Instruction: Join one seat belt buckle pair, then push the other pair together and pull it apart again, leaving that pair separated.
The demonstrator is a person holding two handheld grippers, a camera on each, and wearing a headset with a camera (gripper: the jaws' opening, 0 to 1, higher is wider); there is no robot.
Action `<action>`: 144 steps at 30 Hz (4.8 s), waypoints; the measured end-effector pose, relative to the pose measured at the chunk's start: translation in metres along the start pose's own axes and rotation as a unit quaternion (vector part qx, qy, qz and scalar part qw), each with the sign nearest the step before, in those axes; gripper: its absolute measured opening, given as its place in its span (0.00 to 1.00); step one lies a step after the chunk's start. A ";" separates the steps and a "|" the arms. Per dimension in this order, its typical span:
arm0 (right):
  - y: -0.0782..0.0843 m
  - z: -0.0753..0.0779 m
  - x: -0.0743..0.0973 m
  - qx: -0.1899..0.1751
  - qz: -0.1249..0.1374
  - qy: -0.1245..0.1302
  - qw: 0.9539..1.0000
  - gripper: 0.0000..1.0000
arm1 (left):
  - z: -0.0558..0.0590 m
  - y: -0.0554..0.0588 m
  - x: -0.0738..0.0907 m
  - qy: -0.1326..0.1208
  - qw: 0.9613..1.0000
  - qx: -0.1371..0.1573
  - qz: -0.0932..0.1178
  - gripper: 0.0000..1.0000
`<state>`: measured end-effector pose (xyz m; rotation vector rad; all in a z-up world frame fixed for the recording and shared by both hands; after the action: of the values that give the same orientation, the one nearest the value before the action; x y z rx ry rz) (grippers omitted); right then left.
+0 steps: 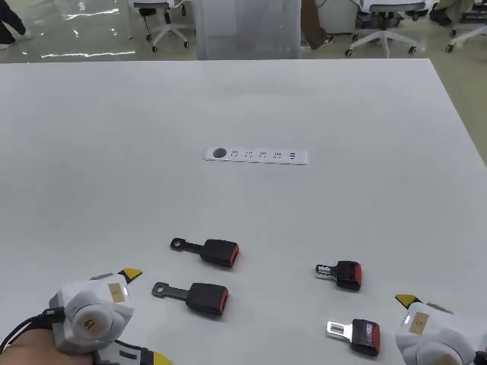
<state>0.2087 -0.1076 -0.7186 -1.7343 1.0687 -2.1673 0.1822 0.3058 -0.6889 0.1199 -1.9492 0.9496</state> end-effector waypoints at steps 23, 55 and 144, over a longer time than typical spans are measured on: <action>-0.004 -0.007 0.000 -0.026 0.031 -0.010 0.999 0.94 | -0.002 0.005 0.002 0.006 1.000 0.008 -0.006 0.97; -0.006 -0.002 0.000 0.027 0.005 -0.024 0.999 0.97 | -0.029 -0.019 -0.044 0.077 0.986 -0.146 -0.029 0.88; 0.022 0.041 -0.059 0.086 -0.111 -0.155 0.978 0.34 | -0.028 -0.027 -0.132 0.194 0.947 -0.252 -0.055 0.32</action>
<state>0.2580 -0.1092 -0.7752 -2.1003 0.6175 -1.9452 0.2873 0.2680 -0.7691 -0.2350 -1.7315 0.3443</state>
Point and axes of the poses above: the centre of the closed fingertips' face, and the gripper's own axes: x roughly backward along the fingers, z roughly to its right, y roughly out of its underside, the point moved 10 cm from there along x, roughly backward along the fingers, and after that the axes turned 7 degrees about -y, right-handed, at the moved point
